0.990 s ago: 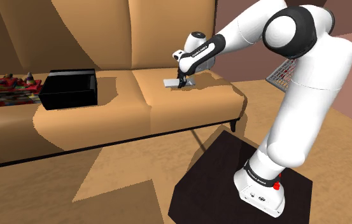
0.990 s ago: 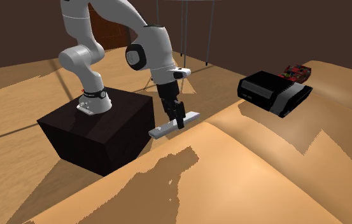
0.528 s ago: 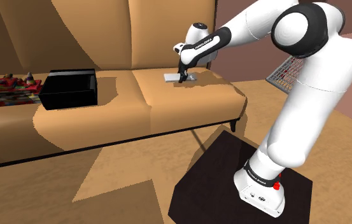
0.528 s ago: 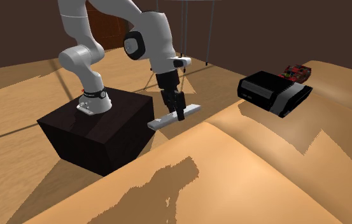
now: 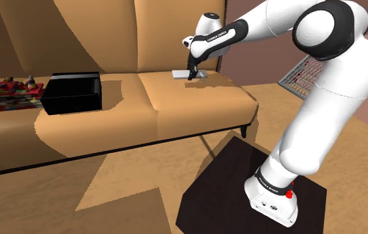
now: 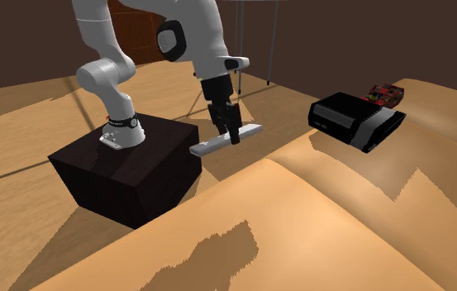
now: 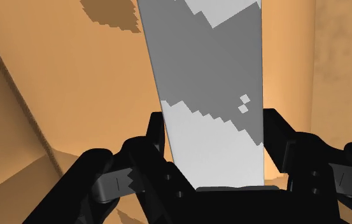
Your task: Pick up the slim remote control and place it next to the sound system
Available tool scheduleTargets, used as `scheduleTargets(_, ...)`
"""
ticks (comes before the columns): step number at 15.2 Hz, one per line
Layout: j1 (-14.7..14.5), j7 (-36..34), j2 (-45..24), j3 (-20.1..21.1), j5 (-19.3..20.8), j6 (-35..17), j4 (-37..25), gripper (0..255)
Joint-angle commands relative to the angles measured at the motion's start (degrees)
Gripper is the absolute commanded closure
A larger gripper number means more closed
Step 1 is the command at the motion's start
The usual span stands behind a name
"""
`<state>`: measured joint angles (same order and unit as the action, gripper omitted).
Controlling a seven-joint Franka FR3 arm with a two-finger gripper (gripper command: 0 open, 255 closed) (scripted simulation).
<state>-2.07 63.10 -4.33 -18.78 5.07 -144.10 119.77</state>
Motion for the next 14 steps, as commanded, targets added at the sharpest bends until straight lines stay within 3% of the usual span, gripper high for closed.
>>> scheduleTargets(1, -0.12, -0.22, 0.83, 0.02, 0.34, 1.53, -0.72, 255)
scheduleTargets(5, -0.22, -0.25, 2.04, 0.05, 0.64, 4.37, -2.4, 255)
scheduleTargets(14, -5.38, -10.22, -7.91, 3.98, 1.52, 8.99, -15.62, 255)
